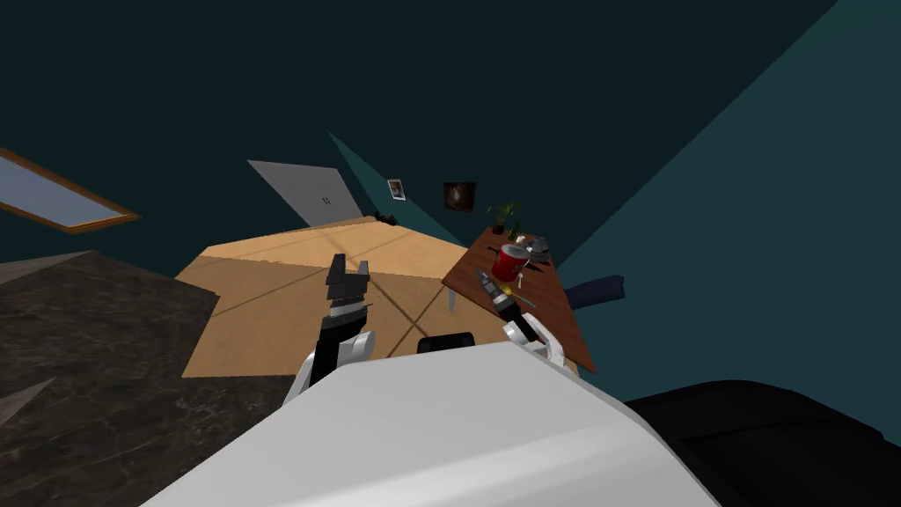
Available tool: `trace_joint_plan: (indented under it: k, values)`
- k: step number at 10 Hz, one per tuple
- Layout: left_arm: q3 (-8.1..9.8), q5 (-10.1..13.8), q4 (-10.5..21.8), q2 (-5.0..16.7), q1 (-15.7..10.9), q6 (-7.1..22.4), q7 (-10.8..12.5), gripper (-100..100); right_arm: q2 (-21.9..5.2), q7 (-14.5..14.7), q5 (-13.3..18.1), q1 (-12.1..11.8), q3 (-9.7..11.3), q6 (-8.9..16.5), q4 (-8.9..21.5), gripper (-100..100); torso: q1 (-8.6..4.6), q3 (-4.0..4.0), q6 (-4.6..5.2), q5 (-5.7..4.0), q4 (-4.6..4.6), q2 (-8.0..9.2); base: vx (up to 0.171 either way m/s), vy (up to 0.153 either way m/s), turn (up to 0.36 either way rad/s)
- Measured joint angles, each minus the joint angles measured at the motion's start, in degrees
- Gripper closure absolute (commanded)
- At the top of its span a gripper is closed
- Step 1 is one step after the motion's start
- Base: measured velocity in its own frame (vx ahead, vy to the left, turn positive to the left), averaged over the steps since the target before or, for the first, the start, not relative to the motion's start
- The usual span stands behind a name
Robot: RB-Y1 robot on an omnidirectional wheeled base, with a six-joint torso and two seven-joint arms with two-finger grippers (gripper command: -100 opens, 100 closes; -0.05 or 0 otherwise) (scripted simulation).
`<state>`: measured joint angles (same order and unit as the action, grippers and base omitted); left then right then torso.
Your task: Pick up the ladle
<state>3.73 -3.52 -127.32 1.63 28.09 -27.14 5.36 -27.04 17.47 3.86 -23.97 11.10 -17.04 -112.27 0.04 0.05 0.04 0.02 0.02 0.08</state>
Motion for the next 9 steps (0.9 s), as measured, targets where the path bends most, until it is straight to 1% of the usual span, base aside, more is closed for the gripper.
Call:
trace_joint_plan:
  k: [1, 4, 5, 6, 7, 8, 9]
  values:
    - [-0.01, 0.0, 0.0, 0.0, 0.0, 0.0, 0.0, 0, -1.6, 1.5, 0.4, 0.4, 0.7, 0.5, 1.2, -100, 0.02, 0.00, -0.04, 0.00, 0.00, 0.01, -0.011, 0.022, 0.115]
    - [0.00, 0.0, 0.0, 0.0, 0.0, 0.0, 0.0, 0, -5.1, 5.4, 1.1, 0.4, 2.2, 2.5, 2.4, -100, -0.03, 0.01, 0.01, -0.01, 0.00, 0.01, -0.010, 0.019, 0.202]
    - [0.00, 0.0, 0.0, 0.0, 0.0, 0.0, 0.0, 0, -6.7, 6.8, 1.5, 0.9, 3.0, 3.4, 3.3, -100, -0.02, 0.00, -0.03, -0.01, 0.00, 0.01, -0.006, 0.010, 0.118]
    - [0.00, 0.0, 0.0, 0.0, 0.0, 0.0, 0.0, 0, -7.4, 8.1, 1.7, 1.1, 3.5, 3.7, 4.3, -100, -0.05, 0.00, 0.02, -0.01, 0.00, 0.00, -0.010, 0.014, 0.231]
    - [0.00, 0.0, 0.0, 0.0, 0.0, 0.0, 0.0, 0, -9.4, 9.4, 1.9, 1.7, 4.2, 4.2, 5.7, -100, -0.06, 0.00, -0.02, -0.01, 0.00, 0.00, -0.008, 0.005, 0.111]
    - [0.01, 0.0, 0.0, 0.0, 0.0, 0.0, 0.0, 0, -10.0, 10.7, 2.1, 1.7, 4.7, 4.4, 6.4, -100, -0.07, 0.01, 0.03, -0.02, 0.00, 0.01, -0.009, 0.009, 0.258]
    - [0.00, 0.0, 0.0, 0.0, 0.0, 0.0, 0.0, 0, -11.4, 12.2, 2.5, 2.1, 5.7, 5.0, 7.7, -100, -0.07, 0.00, -0.03, -0.02, 0.00, 0.00, -0.007, 0.000, 0.115]
